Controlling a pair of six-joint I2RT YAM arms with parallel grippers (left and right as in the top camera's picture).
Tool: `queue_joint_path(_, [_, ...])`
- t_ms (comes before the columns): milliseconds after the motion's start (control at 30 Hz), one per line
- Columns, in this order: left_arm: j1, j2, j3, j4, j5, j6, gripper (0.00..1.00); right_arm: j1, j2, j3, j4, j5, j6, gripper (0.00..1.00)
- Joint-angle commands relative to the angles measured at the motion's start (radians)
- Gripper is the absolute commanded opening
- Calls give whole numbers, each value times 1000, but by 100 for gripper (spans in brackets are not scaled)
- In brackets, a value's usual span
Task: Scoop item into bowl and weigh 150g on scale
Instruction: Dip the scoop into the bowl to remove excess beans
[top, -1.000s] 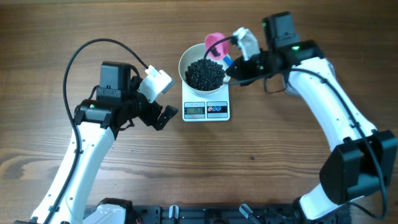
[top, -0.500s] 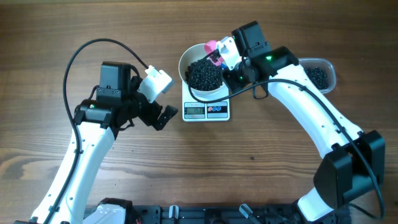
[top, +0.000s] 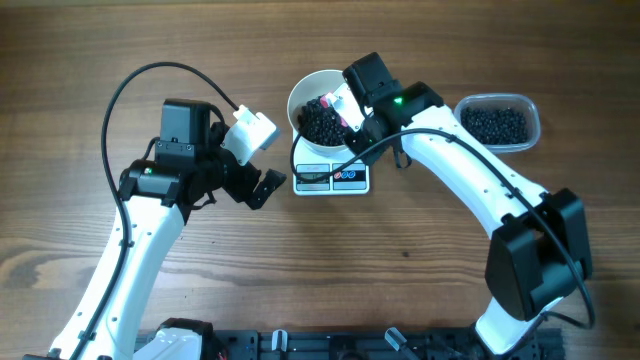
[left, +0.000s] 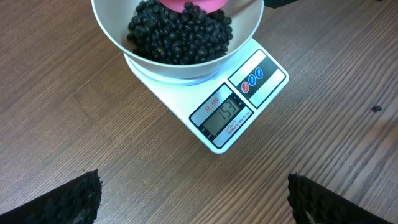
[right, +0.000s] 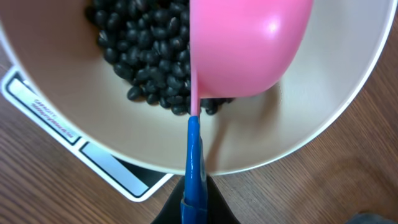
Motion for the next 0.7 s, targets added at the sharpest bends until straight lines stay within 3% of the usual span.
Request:
queue_joint_path(0, [5, -3, -6, 3, -2, -10, 100, 3, 34, 10, 12, 78, -17, 4])
queue_joint_path(667, [5, -3, -6, 3, -2, -10, 100, 40, 69, 10, 37, 109, -182, 4])
